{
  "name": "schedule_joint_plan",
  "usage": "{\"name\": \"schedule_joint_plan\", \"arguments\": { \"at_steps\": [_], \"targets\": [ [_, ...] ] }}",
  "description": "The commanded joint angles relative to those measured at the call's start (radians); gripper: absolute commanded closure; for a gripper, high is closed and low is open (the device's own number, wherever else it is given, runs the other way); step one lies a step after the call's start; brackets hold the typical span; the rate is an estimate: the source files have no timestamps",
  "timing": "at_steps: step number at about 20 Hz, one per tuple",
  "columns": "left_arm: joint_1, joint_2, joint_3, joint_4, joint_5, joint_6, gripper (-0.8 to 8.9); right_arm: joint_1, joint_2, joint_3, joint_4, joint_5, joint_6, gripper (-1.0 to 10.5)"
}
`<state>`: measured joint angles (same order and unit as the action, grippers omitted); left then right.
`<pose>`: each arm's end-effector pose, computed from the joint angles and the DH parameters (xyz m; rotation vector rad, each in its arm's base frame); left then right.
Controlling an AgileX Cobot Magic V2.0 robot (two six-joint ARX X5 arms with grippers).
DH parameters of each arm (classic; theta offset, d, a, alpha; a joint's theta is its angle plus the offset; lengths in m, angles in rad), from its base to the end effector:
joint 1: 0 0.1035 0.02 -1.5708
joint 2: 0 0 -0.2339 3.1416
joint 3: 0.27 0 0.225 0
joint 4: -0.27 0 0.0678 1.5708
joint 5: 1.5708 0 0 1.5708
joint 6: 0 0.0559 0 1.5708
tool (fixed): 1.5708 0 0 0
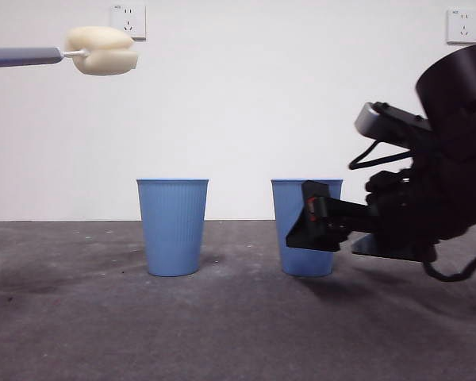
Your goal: Pick up the cup brush,pick up the cup,insert the brush into the cup,clean the cup,put the cup brush back,put the cup back to the fixed position on the table
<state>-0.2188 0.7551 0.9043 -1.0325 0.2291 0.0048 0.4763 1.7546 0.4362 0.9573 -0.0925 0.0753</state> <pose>0.1268 -0.0412 0.2609 -0.0002 0.8893 -0.4203 0.2558 0.1378 0.0949 0.0027 0.3801 0.5485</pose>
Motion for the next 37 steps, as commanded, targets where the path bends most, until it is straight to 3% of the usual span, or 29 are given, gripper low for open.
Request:
{"name": "schedule_joint_plan", "arguments": {
  "at_steps": [1,6,10,15,19,24,27,33,37],
  "targets": [
    [0.002,-0.003,0.001,0.002,0.007,0.023,8.22,0.003,0.054,0.043,0.015,0.003,0.012,3.2],
    [0.002,-0.003,0.001,0.001,0.007,0.026,8.22,0.002,0.129,0.106,0.028,0.004,0.012,3.3],
    [0.002,-0.003,0.001,0.002,0.006,0.026,8.22,0.002,0.156,0.127,0.038,0.033,0.012,4.5],
    [0.002,-0.003,0.001,0.001,0.006,0.026,8.22,0.003,0.161,0.129,0.037,0.04,0.011,7.7],
    [0.002,-0.002,0.001,0.001,0.006,0.026,8.22,0.003,0.161,0.129,0.038,0.011,0.01,9.4],
    [0.002,0.003,0.001,-0.01,0.006,0.058,8.22,0.003,0.099,0.128,-0.029,-0.051,0.029,9.6],
    [0.002,0.02,0.001,-0.034,0.002,0.102,8.22,0.008,-0.065,0.132,-0.275,-0.05,-0.021,9.6],
    [-0.02,0.06,0.001,-0.073,-0.003,0.152,8.22,0.024,-0.427,0.303,-1.209,-0.039,-0.255,9.6],
    [-0.11,0.066,0.001,-0.122,-0.063,0.201,8.22,0.029,-0.473,0.451,-1.64,-0.01,-0.359,9.6]
  ]
}}
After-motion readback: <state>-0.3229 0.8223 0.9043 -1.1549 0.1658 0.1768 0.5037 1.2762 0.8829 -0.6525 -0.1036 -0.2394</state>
